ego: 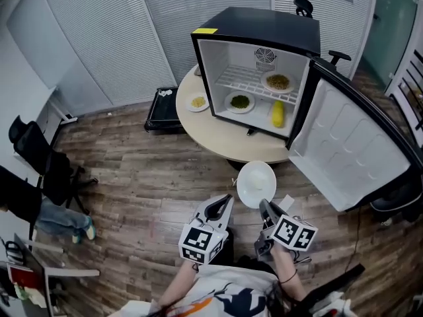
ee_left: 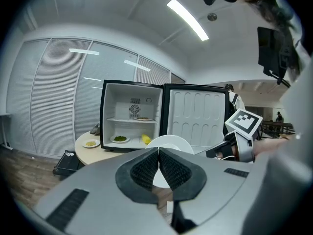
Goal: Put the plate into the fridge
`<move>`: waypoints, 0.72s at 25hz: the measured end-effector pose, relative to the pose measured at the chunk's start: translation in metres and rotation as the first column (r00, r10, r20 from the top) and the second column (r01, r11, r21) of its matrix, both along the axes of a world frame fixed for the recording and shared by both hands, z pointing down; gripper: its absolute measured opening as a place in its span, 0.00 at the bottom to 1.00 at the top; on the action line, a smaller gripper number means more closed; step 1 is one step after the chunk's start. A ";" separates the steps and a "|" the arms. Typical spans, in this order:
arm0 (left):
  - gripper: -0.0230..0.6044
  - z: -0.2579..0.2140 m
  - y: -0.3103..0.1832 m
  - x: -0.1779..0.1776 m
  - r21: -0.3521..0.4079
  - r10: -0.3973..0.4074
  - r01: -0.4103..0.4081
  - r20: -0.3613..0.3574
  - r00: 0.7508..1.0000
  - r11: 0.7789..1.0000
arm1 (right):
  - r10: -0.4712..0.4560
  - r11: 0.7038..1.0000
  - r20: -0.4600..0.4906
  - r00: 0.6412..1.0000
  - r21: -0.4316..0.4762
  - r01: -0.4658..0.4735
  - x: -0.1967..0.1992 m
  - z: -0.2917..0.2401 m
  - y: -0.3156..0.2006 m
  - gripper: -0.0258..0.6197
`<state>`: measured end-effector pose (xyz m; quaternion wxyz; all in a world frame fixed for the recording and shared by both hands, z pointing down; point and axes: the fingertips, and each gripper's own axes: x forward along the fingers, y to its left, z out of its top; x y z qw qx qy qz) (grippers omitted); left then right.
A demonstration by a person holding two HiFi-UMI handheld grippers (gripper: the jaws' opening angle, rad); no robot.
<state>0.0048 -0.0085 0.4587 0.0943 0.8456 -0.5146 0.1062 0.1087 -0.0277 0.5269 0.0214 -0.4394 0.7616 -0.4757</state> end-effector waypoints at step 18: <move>0.06 -0.002 -0.125 -0.066 0.028 0.203 -0.202 -0.027 0.979 0.979 | 0.113 0.992 -0.047 0.993 -0.052 -0.115 -0.073 0.015 -0.116 0.08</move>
